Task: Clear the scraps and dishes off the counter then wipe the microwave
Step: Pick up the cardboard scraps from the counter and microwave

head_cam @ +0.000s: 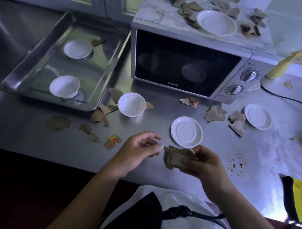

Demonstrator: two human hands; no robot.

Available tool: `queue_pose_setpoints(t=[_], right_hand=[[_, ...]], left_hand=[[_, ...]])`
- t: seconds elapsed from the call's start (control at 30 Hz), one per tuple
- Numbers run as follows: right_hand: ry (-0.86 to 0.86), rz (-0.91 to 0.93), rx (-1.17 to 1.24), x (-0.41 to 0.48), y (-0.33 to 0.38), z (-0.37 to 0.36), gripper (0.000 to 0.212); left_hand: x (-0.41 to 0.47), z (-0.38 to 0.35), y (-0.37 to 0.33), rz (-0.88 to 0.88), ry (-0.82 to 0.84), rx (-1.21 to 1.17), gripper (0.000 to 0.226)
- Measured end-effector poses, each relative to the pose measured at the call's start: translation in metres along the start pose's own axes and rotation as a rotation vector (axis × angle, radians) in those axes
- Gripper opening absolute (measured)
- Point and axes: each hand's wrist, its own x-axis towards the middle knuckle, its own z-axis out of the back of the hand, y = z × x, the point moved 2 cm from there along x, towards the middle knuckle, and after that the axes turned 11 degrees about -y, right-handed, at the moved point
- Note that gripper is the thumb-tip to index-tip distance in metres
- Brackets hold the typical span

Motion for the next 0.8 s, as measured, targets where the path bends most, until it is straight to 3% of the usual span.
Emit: queue_pose_setpoints(t=[0.07,0.13,0.2,0.3,0.5,0.7,0.8], right_hand=[[-0.001,-0.032,-0.004,0.002,0.000,0.000,0.016],[0.005,-0.056,-0.004,0.003,-0.002,0.000,0.021],[0.011,-0.069,0.003,0.003,-0.002,-0.001,0.023],[0.005,-0.073,0.022,0.005,-0.001,-0.003,0.022],[-0.026,-0.062,0.053,0.007,0.001,0.003,0.020],[-0.105,-0.074,0.069,0.008,-0.002,0.011,0.020],[-0.122,-0.092,0.064,0.009,-0.003,0.013,0.014]], left_hand=[[0.009,0.035,0.018,0.014,-0.256,0.115,0.019],[0.015,0.075,0.040,0.028,-0.513,0.419,0.014],[0.017,0.105,0.060,0.083,-0.635,0.677,0.026],[0.022,0.120,0.078,0.128,-0.652,0.828,0.041],[0.032,0.106,0.087,0.102,-0.697,0.897,0.026],[0.037,0.106,0.089,0.003,-0.808,0.823,0.024],[0.037,0.104,0.086,0.022,-0.797,0.617,0.022]])
